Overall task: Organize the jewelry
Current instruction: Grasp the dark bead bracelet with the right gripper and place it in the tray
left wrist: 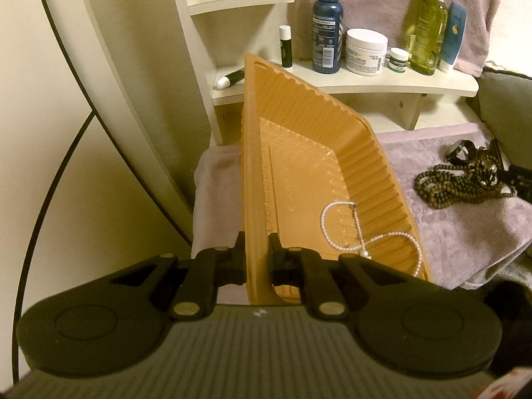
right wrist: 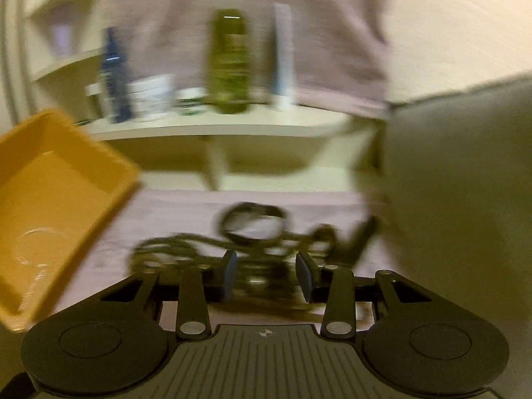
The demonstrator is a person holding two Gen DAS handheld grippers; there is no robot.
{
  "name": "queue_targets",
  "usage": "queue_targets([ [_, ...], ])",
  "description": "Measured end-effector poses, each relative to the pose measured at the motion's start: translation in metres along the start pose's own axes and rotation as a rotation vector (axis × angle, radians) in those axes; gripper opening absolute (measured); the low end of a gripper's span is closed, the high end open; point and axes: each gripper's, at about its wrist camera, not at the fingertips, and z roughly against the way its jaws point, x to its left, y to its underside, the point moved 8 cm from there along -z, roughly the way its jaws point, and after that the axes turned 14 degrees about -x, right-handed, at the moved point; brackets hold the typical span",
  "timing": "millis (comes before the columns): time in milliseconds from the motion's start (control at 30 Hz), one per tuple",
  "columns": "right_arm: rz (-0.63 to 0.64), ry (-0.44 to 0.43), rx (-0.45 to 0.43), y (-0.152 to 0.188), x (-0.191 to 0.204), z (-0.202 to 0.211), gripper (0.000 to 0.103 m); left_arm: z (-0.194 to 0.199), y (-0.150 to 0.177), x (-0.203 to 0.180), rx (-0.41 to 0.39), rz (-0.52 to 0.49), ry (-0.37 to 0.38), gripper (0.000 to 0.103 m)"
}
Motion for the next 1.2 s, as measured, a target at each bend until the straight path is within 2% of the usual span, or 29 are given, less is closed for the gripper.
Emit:
queue_targets([
  [133, -0.036, 0.030, 0.006, 0.003, -0.021, -0.003, 0.037, 0.000, 0.001, 0.001, 0.002, 0.000, -0.001, 0.010],
  [200, -0.040, 0.032, 0.009, 0.004, -0.023, -0.004, 0.030, 0.000, 0.000, 0.001, 0.003, -0.003, -0.002, 0.010],
  [333, -0.047, 0.029, 0.015, 0.006, -0.023, -0.007, 0.023, 0.000, 0.000, 0.000, 0.005, -0.005, -0.003, 0.010],
  [767, -0.096, 0.023, 0.061, 0.016, -0.023, -0.019, 0.009, -0.001, 0.002, 0.001, 0.006, 0.001, -0.007, 0.010],
  [967, -0.038, 0.012, 0.024, 0.003, -0.015, -0.009, 0.006, -0.001, 0.001, -0.001, 0.005, 0.002, -0.007, 0.010],
  [1200, 0.032, -0.012, -0.064, -0.023, 0.001, 0.010, 0.006, -0.001, 0.001, 0.001, 0.003, 0.004, -0.003, 0.010],
])
